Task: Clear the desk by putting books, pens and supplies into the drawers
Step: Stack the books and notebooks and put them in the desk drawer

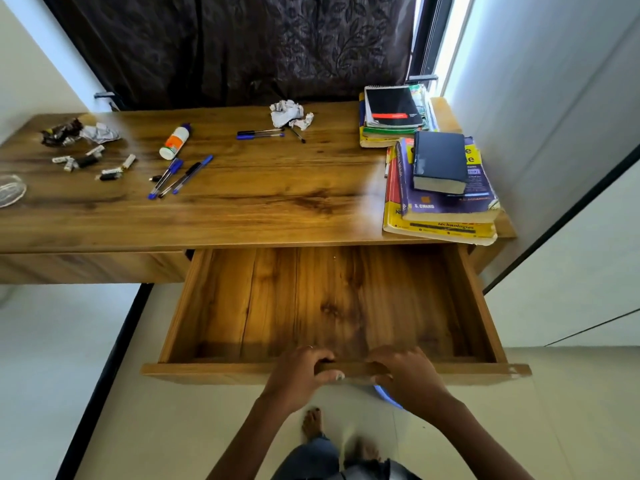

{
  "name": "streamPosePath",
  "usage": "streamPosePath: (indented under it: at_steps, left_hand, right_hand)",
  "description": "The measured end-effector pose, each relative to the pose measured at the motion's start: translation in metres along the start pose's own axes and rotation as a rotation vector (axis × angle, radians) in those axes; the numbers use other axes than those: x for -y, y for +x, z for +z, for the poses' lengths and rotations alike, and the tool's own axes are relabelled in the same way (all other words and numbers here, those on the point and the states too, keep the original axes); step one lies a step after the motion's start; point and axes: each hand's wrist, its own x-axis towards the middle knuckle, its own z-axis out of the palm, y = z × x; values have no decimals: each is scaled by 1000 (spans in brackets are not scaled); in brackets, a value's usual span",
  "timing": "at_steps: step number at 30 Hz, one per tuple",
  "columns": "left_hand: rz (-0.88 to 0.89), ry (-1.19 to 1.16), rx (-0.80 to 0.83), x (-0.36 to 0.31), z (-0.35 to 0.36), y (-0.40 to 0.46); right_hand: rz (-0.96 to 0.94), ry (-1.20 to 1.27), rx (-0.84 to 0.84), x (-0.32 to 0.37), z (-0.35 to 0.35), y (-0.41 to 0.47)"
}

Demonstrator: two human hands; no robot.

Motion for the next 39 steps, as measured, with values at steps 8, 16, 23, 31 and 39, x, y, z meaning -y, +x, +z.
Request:
streamPosePath:
  at_steps: [8,16,23,31,39]
  left_hand:
    - [-98,-31,166,-4,2,-14]
    - [-141,-98,328,-7,-3,-2]
    - [-167,-173,408,-18,-7,17]
    - [-46,-335,365,-21,-34,68]
    - [185,-489,158,-39,-59,130]
  right_hand:
    - [-17,64,168,5,-6,-14]
    - [-25,129,286,2,-15,-9]
    - [-64,323,414,-8,-33,-2]
    - [66,428,270,-30,-59,29]
    - [272,574,-124,-49,-99,39]
